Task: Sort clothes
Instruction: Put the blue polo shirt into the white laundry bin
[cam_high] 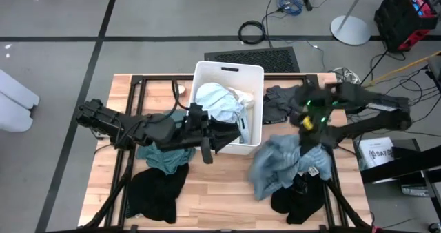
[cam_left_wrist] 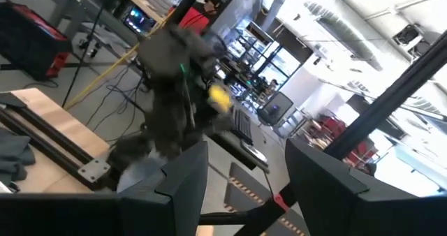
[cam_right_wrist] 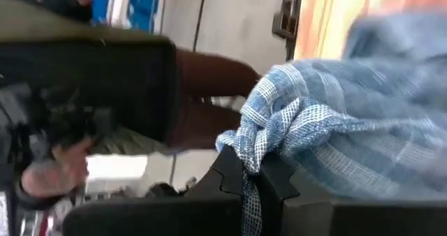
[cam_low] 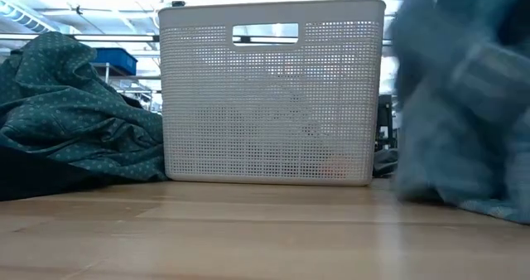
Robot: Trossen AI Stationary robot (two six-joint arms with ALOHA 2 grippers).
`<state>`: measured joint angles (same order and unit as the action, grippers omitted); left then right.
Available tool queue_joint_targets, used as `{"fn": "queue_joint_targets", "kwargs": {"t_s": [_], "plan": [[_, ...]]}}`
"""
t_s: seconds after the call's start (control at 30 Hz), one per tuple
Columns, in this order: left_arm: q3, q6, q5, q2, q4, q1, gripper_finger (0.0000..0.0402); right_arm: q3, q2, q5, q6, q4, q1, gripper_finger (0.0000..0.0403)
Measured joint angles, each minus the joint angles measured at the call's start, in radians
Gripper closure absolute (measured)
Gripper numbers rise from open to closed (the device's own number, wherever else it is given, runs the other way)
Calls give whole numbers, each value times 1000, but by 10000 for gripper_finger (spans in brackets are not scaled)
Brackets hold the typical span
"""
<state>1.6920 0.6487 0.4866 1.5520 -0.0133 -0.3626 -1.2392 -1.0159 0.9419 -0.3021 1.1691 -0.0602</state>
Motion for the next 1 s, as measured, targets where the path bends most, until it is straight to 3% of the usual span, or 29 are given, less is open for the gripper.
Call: {"fn": "queue_joint_targets", "kwargs": {"t_s": [0.17, 0.3, 0.57, 0.77, 1.0], "plan": [[0, -7, -5, 0, -12, 0, 201, 76, -60, -137, -67, -139, 143, 400], [0, -2, -35, 0, -74, -6, 201, 77, -116, -161, -145, -250, 169, 383], [0, -16, -128, 0, -232, -73, 201, 77, -179, -171, -467, -468, 182, 294], [0, -8, -128, 0, -442, -122, 201, 76, -192, -240, -710, -667, 298, 243], [0, -2, -126, 0, -512, -146, 201, 75, -189, -497, -851, -641, 494, 243]]}}
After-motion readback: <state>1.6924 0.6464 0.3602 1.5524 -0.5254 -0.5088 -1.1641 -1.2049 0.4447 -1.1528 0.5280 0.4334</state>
